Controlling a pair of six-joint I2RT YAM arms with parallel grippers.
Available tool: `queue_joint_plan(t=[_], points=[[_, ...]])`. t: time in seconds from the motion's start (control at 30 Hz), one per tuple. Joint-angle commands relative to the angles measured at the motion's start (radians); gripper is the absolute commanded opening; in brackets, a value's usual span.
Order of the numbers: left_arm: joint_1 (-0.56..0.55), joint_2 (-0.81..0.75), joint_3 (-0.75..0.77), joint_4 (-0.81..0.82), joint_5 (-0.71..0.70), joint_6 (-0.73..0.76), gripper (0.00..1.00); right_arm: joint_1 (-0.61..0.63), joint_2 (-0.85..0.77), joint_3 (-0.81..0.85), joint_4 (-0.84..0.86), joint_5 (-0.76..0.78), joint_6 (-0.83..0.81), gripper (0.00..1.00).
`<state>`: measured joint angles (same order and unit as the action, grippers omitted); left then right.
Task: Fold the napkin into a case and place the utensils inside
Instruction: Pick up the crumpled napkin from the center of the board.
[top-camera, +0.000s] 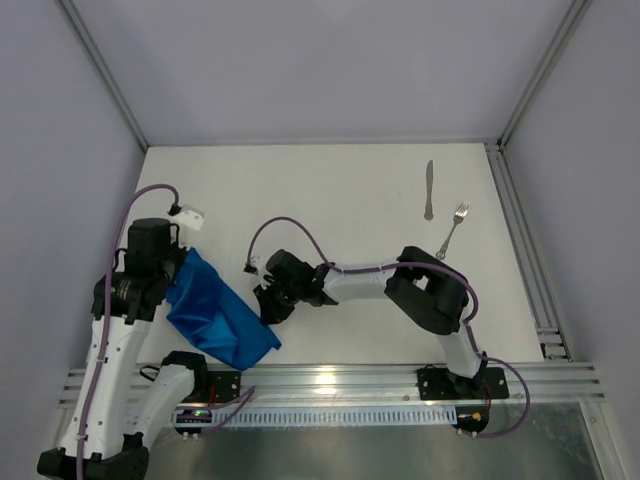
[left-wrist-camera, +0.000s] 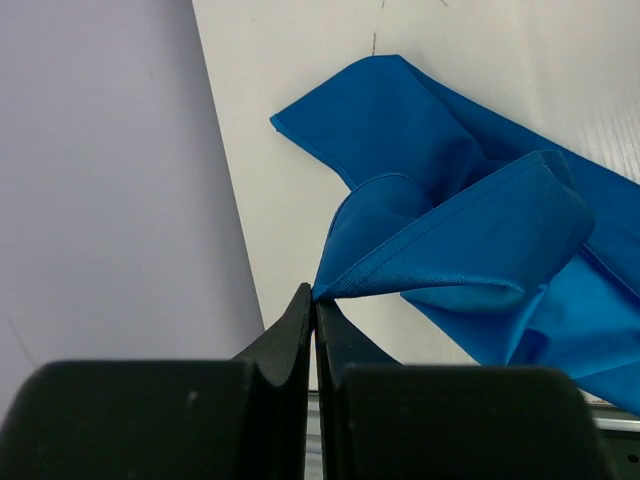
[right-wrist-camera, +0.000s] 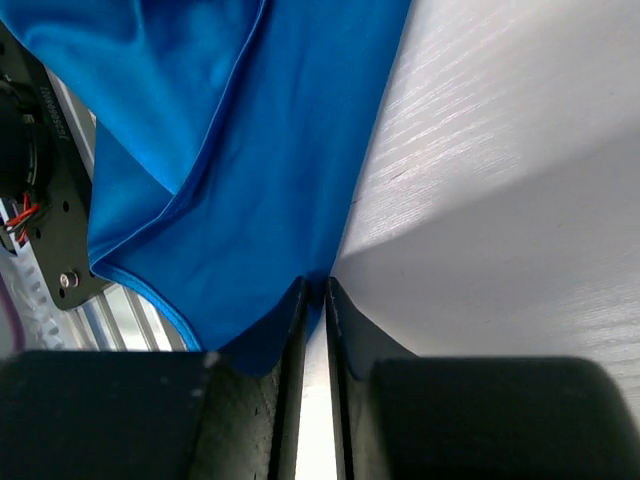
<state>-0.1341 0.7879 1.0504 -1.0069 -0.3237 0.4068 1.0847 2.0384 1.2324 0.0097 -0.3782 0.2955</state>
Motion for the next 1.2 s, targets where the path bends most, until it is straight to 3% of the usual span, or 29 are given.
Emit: queue_joint_plan(t=[0.0,0.03,0.07,0.3,0.33,0.4,0.47,0.6,0.73,0.9,1.03,1.1,1.13,1.17], points=[[0.008,0.001,0.002,0.005,-0.020,-0.019,0.00,-0.008,-0.038,-0.008,0.030,0.036,0.014,0.17],[0.008,-0.004,0.002,0.004,-0.020,-0.020,0.00,-0.008,-0.031,0.012,0.013,0.019,0.013,0.30],[0.010,-0.004,0.000,0.001,-0.021,-0.023,0.00,-0.006,-0.024,0.022,0.009,0.007,0.014,0.34],[0.025,-0.045,-0.079,0.022,-0.116,-0.002,0.00,0.023,0.091,0.084,-0.019,-0.004,0.028,0.35],[0.028,-0.052,-0.099,0.025,-0.117,0.003,0.00,0.024,0.106,0.090,-0.017,-0.002,0.031,0.33],[0.030,-0.058,-0.113,0.027,-0.106,0.003,0.00,0.018,0.127,0.088,-0.017,0.008,0.054,0.08],[0.031,-0.058,-0.125,0.040,-0.100,0.004,0.00,0.001,0.105,0.041,0.028,0.031,0.080,0.04],[0.030,-0.023,-0.127,0.100,0.003,0.013,0.00,-0.112,-0.082,-0.123,0.053,0.166,0.137,0.04],[0.030,0.054,-0.102,0.146,0.286,0.035,0.00,-0.253,-0.292,-0.296,0.027,0.269,0.166,0.04],[0.025,0.164,-0.107,0.218,0.520,0.067,0.00,-0.341,-0.532,-0.418,-0.165,0.499,0.125,0.04],[0.019,0.232,-0.174,0.220,0.603,0.164,0.00,-0.406,-0.726,-0.485,-0.278,0.584,0.120,0.04],[0.018,0.244,-0.220,0.188,0.620,0.254,0.00,-0.436,-0.782,-0.502,-0.327,0.601,0.111,0.11],[0.018,0.247,-0.274,0.179,0.615,0.285,0.00,-0.456,-0.822,-0.498,-0.339,0.611,0.091,0.30],[0.010,0.244,-0.302,0.168,0.605,0.318,0.00,-0.459,-0.834,-0.475,-0.352,0.619,0.068,0.40]])
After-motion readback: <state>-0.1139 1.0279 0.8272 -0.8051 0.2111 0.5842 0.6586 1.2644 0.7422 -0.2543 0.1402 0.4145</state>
